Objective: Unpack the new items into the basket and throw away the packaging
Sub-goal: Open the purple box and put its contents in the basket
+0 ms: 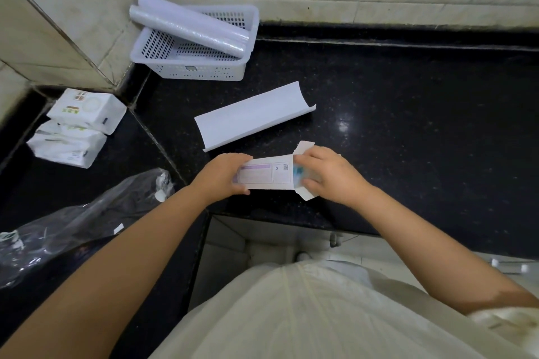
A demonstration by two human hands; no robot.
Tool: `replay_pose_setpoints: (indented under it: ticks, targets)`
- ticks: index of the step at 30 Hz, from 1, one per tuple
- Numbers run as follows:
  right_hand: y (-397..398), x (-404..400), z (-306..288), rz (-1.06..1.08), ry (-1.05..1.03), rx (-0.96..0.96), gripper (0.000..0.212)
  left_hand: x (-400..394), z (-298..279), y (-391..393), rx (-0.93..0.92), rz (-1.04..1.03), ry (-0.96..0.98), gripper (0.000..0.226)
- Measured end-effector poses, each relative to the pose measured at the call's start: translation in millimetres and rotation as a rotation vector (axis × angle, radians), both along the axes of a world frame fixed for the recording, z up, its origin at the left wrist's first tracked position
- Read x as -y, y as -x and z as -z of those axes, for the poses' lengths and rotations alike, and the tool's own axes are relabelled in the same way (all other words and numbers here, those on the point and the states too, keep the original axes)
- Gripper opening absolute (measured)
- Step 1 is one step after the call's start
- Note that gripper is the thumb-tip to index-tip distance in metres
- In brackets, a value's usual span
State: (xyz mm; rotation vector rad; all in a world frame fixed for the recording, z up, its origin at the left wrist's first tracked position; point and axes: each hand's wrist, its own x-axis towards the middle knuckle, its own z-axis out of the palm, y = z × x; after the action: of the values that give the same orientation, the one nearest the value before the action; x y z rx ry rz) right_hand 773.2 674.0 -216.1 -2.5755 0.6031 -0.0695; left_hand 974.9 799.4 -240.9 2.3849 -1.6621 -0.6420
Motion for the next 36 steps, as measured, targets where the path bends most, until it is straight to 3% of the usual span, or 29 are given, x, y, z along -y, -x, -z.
replay_pose_setpoints:
  ticks: [6, 9, 11, 16, 23, 26, 31, 36]
  targets:
    - [-1.5, 3.4, -8.6, -0.182, 0.205, -0.036, 0.049, -5.3, 0.2, 0.4, 0.012, 0.027, -0.025, 0.066]
    - [-5.0, 6.5, -12.4, -0.3, 0.302, -0.07, 0.04, -6.9, -2.0, 3.7, 0.09, 0.108, -0.056, 0.069]
    - [-8.1, 8.6, -10.2, -0.373, 0.375, -0.16, 0.036, -6.5, -3.1, 7.7, 0.127, 0.158, -0.079, 0.069]
    - [-12.5, 13.7, -0.4, -0.524, 0.459, -0.384, 0.049, 0.2, -7.3, 12.8, 0.172, 0.238, -0.115, 0.067]
    - [-4.8, 9.8, 1.0, -0.512, 0.591, -0.398, 0.048, 7.0, -9.7, 18.6, 0.232, 0.297, -0.15, 0.067]
    - [-4.9, 2.2, 10.9, -0.471, 0.572, -0.271, 0.061, 7.6, -11.9, 18.9, 0.252, 0.319, -0.163, 0.068]
    - [-7.4, -2.5, 24.3, -0.281, 0.631, -0.018, 0.035, 6.7, -12.4, 23.7, 0.303, 0.266, -0.173, 0.067]
    - [-7.4, -6.0, 29.1, -0.118, 0.606, -0.053, 0.037, 10.0, -10.7, 30.3, 0.337, 0.241, -0.174, 0.064]
